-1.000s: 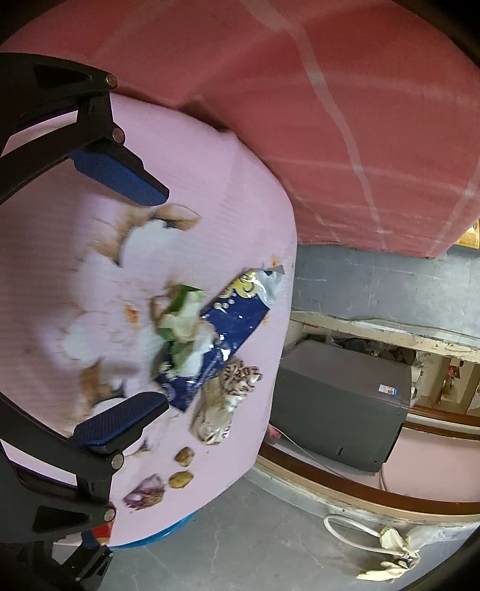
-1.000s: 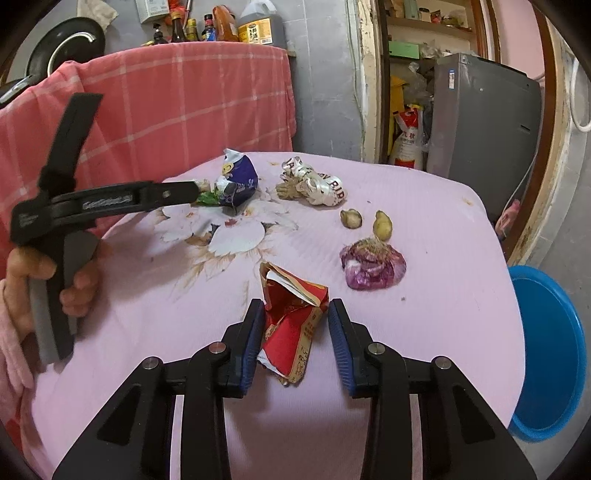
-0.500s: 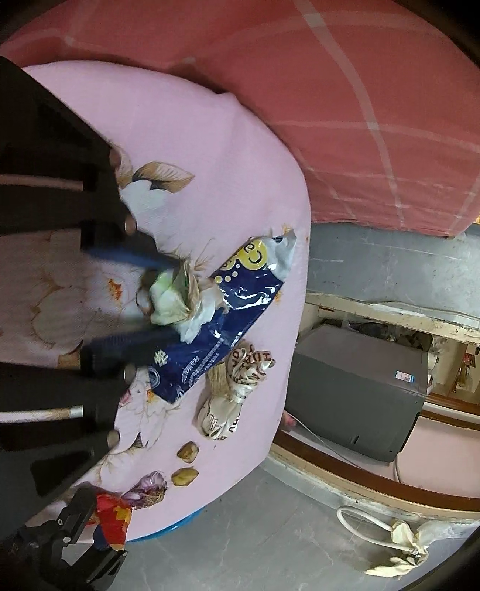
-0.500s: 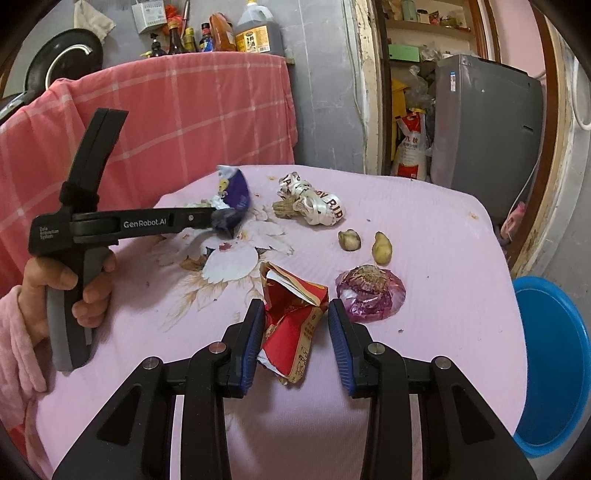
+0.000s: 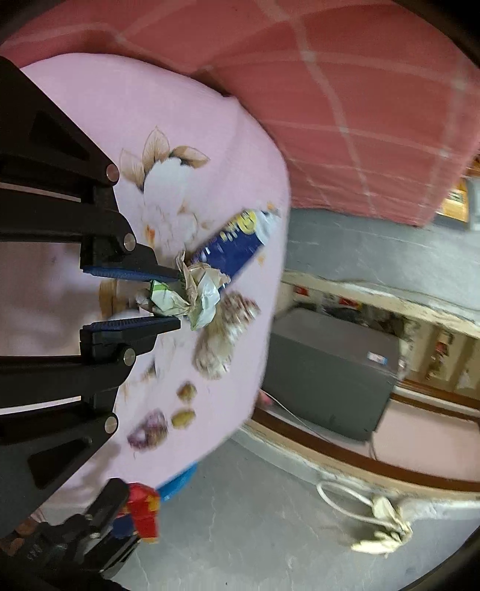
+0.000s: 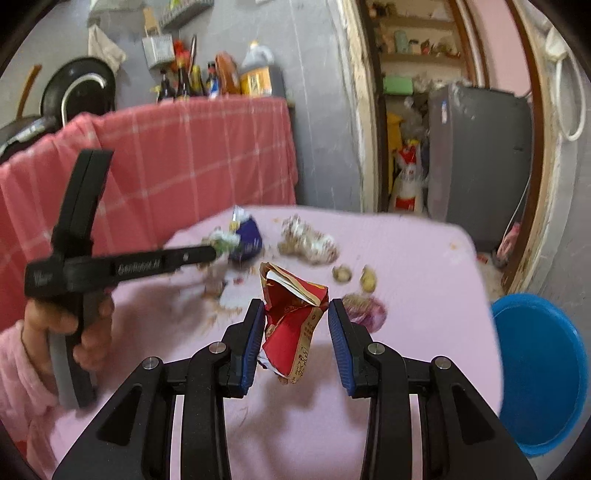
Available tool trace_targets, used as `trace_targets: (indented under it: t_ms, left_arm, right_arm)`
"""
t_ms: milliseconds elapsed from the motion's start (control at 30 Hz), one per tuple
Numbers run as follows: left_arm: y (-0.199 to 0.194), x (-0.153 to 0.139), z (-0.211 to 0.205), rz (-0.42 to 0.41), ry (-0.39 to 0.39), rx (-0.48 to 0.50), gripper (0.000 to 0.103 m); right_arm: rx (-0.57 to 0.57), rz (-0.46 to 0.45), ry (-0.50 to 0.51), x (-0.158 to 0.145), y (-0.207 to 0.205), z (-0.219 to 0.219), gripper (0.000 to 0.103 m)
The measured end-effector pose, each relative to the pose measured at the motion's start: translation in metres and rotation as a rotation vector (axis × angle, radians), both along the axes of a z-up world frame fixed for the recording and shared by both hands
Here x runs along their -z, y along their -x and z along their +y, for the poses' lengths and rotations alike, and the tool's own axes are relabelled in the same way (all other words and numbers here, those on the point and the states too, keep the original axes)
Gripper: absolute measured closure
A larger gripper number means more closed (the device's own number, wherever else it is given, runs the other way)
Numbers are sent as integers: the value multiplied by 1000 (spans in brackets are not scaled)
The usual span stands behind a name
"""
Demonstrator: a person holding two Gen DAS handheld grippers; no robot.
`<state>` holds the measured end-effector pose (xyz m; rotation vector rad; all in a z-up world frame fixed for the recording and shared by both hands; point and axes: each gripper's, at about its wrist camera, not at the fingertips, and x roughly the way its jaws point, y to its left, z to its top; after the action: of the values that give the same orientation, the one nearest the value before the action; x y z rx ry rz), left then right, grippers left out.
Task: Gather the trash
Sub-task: 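Carry both wrappers over the blue bucket and open both tools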
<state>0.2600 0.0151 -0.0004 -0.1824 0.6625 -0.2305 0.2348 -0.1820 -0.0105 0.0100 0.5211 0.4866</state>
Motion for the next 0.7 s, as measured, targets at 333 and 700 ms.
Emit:
trace_targets:
  t_ms: [333,700]
  left_arm:
    - [31,-56,-62,-263,75,67,88]
    - [24,-83,-171,-393,98,216,88]
  right_arm:
    - [144,-264,0,-65,26,-57,70]
    - [369,-365,33,-86,35,-159,69]
